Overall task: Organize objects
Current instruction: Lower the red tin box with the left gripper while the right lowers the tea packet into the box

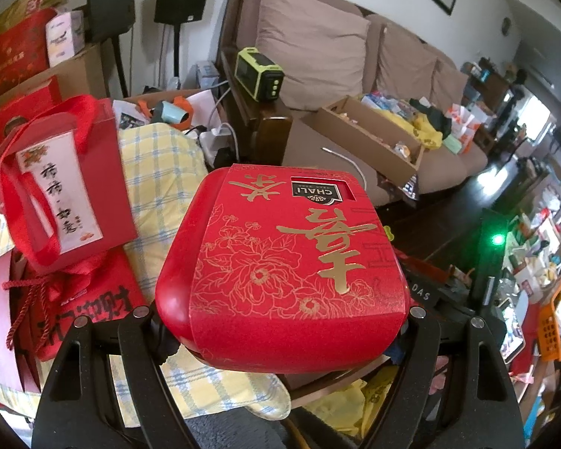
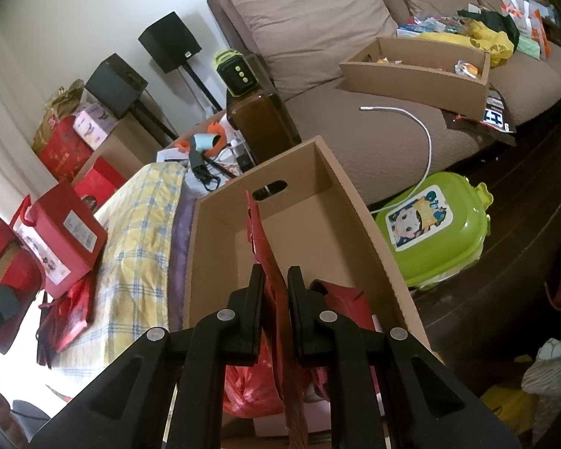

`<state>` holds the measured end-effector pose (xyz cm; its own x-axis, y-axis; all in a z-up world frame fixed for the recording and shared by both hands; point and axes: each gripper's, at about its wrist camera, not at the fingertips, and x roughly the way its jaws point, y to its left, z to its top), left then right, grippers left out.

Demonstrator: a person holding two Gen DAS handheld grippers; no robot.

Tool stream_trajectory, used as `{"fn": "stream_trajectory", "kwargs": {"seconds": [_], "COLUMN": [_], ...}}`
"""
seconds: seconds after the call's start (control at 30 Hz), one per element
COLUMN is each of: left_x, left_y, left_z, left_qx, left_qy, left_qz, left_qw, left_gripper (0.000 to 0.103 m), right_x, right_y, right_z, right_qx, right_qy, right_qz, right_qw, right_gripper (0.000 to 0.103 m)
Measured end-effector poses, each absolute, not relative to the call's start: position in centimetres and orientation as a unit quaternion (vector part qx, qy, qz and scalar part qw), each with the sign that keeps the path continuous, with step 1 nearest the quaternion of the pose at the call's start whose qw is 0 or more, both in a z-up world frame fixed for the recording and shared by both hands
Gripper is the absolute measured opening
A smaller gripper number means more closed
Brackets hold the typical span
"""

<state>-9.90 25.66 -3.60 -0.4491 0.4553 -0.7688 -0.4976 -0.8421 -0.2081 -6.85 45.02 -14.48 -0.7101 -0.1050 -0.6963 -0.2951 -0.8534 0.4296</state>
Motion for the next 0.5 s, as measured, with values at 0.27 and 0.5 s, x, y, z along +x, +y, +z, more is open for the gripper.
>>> {"fn": "stream_trajectory", "kwargs": {"seconds": [0.27,0.5], "left_x": [-10.2,-11.0], "left_y": [28.1,29.6], "left_z": [-3.7,-4.6], "left_qx": [-0.457,-0.470], "left_qy": [0.048,0.059], "left_qz": [0.838,0.830], "left_qw": [0.294,0.295], "left_gripper": [0.079,0.079], "right_x": [-6.6,-6.6], "right_y": [45.9,46.6], "right_z": [-14.5,-14.5], "right_qx": [-0.374,-0.372], "right_qy": [0.271,0.277], "right_qz": [0.885,0.884], "right_qw": [0.060,0.063], "right_gripper": [0.012,0.012]}}
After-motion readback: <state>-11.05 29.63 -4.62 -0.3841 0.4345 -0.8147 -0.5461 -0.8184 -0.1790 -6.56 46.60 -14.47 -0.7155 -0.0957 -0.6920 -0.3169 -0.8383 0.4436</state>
